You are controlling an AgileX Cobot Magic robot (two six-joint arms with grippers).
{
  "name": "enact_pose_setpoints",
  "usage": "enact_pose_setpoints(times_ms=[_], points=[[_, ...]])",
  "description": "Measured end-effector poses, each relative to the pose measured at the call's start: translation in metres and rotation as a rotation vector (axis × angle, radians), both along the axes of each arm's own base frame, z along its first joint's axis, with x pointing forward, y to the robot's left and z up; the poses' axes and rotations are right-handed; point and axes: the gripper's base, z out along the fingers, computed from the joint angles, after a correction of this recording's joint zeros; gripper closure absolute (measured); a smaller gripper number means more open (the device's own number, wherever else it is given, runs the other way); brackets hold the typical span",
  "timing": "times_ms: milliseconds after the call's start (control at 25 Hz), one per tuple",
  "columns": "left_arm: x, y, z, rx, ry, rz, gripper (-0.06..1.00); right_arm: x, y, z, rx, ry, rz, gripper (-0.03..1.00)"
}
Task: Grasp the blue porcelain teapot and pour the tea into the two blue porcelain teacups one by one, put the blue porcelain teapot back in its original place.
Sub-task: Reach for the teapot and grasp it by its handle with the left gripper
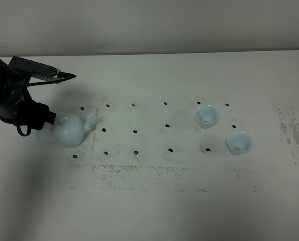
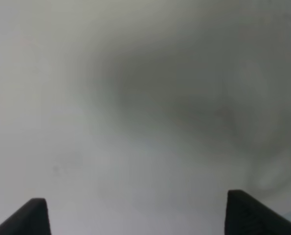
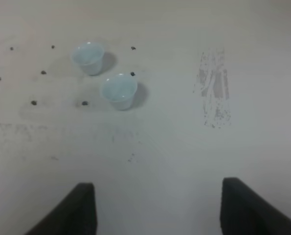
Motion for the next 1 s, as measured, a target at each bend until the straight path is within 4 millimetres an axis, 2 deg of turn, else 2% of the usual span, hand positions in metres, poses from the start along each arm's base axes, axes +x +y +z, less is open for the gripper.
enact_pose_setpoints(times_ms=[160,240,400,480,680,1000], points=[[-0.010,0.002,0.017,0.013,-0.006,0.026,0.28,0.000,0.000,0.000,0.000,0.000,0.000,0.44],[-0.023,0.004,0.026,0.004,-0.019,0.046,0.29,0.000,0.000,0.000,0.000,0.000,0.000,0.44],[-0.054,0.007,0.030,-0.066,-0.055,0.064,0.31,0.000,0.000,0.000,0.000,0.000,0.000,0.44],[-0.062,0.010,0.032,-0.099,-0.096,0.058,0.31,0.000,0.000,0.000,0.000,0.000,0.000,0.44],[-0.059,0.016,0.028,-0.112,-0.149,0.028,0.31,0.000,0.000,0.000,0.000,0.000,0.000,0.44],[-0.046,0.011,0.016,-0.117,-0.193,-0.055,0.31,0.000,0.000,0.000,0.000,0.000,0.000,0.44]])
